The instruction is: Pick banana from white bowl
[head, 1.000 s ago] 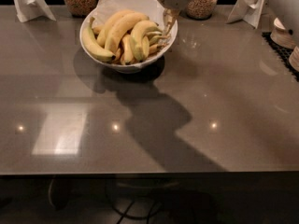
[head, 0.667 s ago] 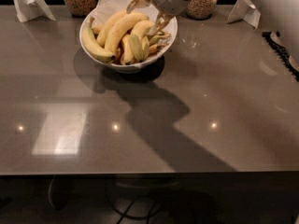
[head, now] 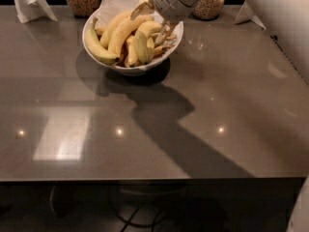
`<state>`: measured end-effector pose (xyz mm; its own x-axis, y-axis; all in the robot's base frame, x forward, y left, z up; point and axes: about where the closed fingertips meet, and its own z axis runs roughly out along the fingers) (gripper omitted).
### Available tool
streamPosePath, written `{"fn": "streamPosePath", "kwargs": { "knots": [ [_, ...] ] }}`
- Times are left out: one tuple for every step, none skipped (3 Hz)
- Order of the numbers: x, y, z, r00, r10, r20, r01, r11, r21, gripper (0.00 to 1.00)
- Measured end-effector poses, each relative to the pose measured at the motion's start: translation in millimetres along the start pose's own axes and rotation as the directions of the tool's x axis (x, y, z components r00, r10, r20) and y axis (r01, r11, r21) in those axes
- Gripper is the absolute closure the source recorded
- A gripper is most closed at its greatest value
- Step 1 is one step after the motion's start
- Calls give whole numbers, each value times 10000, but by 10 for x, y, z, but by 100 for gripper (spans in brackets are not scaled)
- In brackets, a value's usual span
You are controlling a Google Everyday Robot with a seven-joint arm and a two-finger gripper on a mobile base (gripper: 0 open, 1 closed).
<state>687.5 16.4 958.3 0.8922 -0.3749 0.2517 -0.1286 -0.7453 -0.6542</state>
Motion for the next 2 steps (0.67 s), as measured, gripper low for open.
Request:
{"fn": "streamPosePath", "kwargs": {
  "knots": [
    [1,4,7,10000,5,10,-5,10000,-10,39],
    [20,42,140,9998,32,208,-29,9999,-137,41]
  ]
}}
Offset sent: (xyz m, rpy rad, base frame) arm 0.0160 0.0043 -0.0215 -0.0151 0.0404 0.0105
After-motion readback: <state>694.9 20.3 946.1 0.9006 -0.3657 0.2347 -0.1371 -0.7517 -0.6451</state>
